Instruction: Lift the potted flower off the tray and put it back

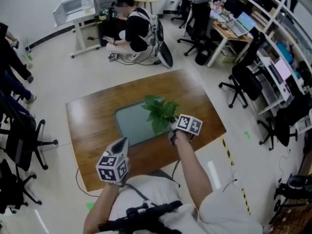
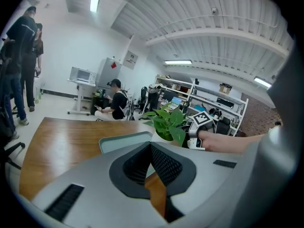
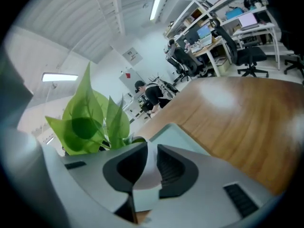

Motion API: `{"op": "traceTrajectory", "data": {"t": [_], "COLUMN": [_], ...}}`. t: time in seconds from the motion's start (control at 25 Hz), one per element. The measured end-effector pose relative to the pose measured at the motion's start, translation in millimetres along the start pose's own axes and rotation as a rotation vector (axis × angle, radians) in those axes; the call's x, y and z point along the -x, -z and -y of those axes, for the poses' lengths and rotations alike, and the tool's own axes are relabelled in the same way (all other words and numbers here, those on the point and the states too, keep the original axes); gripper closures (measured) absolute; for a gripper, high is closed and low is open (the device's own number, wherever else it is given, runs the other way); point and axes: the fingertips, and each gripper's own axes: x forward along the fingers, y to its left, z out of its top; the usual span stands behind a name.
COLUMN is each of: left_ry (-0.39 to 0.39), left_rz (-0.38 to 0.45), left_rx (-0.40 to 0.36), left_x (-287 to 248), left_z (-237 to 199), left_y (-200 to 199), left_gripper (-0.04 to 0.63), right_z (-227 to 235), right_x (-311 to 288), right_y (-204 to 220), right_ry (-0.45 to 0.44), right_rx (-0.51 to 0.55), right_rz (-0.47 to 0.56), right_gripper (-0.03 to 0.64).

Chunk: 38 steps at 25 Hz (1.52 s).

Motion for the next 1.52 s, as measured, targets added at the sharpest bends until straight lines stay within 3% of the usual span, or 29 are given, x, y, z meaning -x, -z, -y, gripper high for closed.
{"op": "traceTrajectory", "data": {"t": [0.44,0.84,1.08,1.32,1.52], "left_ry": [-0.123,-0.142,-0.116,-0.073,-0.025], "left_rz": [0.050,0.034,0.016,0.003,0.008], "left_rx": [0.054,0.065,0.057,0.043,0.021], "left_x": [33.6,41.6,38.5,32.6,24.0], "left_z": [-46.2,-53.4,-48.1,-38.4,-29.7], "left_y": [-3.7,4.3,6.8,5.3,2.9], "left_gripper": [0.600,0.600,0.600,0.600,0.600], "right_z": [-46.8,-38.9,-33.8,-38.1,-48.2], "right_x": [-65.7,-74.7,-64.9,-13.6,52.3], "right_y": [51.8,67.6,60.6,26.2,7.5], "right_ry": [-0.050,-0.041,-0.009,-0.029,-0.032], "right_rx": [0.062,0.028,0.029,0.022,0.109], "right_rz": [-0.138,-0.149,-0.099,0.033,0.166], "right_gripper": [0.549,0.541,0.504,0.488,0.601]}}
